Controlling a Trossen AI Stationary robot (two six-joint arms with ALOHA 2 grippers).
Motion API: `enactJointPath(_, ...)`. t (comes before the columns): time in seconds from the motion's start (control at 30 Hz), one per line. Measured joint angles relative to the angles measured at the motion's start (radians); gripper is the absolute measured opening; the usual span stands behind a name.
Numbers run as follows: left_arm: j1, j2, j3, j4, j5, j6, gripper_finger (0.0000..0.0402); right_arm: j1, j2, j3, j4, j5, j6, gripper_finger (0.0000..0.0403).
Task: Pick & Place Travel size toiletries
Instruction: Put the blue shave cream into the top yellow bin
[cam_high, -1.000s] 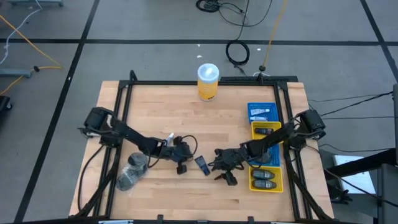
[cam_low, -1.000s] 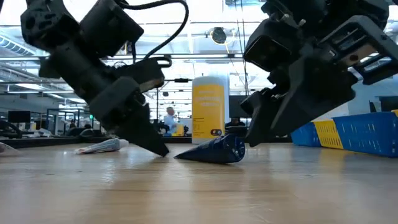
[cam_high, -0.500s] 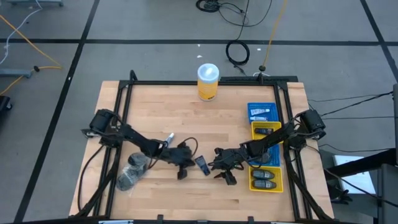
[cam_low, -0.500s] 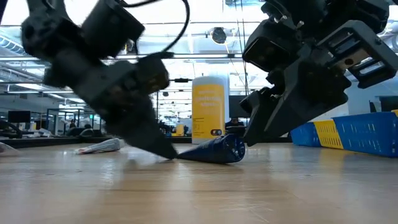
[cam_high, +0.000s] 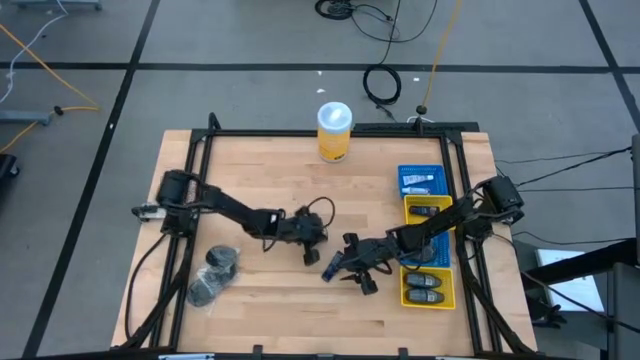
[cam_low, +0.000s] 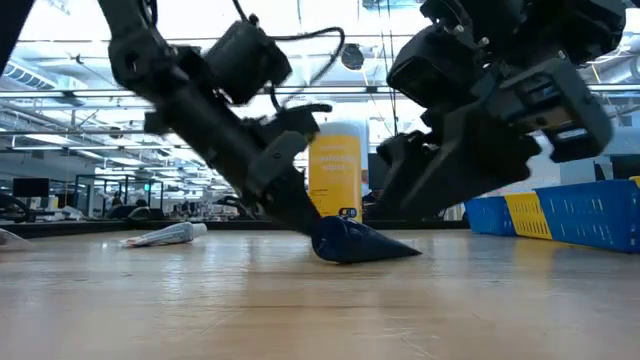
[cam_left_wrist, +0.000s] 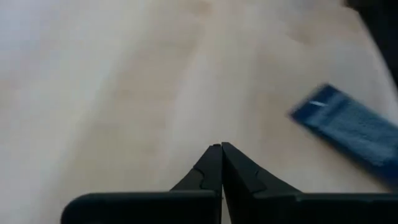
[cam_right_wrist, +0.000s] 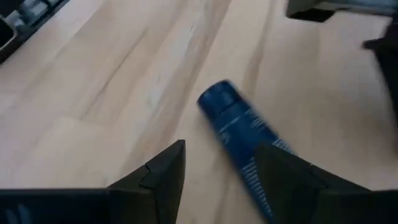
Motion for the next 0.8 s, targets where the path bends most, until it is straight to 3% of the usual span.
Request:
enactJointPath(0.13,-0.052,-0.143,0.001,-0.25,-0.222,0.0,0.0006,-0.002,0.024,0.0,0.102,0.012,-0.052,0.0222)
enactJointPath(0.23,-0.104,-0.226,-0.006,-0.367,-0.329,-0.005,0.0003,-0.009,0.067,-0.001,0.152,0.009,-0.085,0.0255)
enactJointPath(0.43,-0.206,-0.277,-0.056,-0.347,-0.415,-0.077,0.001,-0.045,0.157,0.0,0.246,0.008,-0.121,0.0276)
enactJointPath(0.6,-0.267,-0.257,-0.097,-0.259,-0.459,-0.106,0.0007,-0.064,0.18,0.008,0.243,0.004,-0.143,0.024)
enactJointPath(0.8,-0.294,-0.242,-0.135,-0.16,-0.485,-0.072,0.0007,-0.066,0.158,0.007,0.201,0.006,-0.15,0.0139)
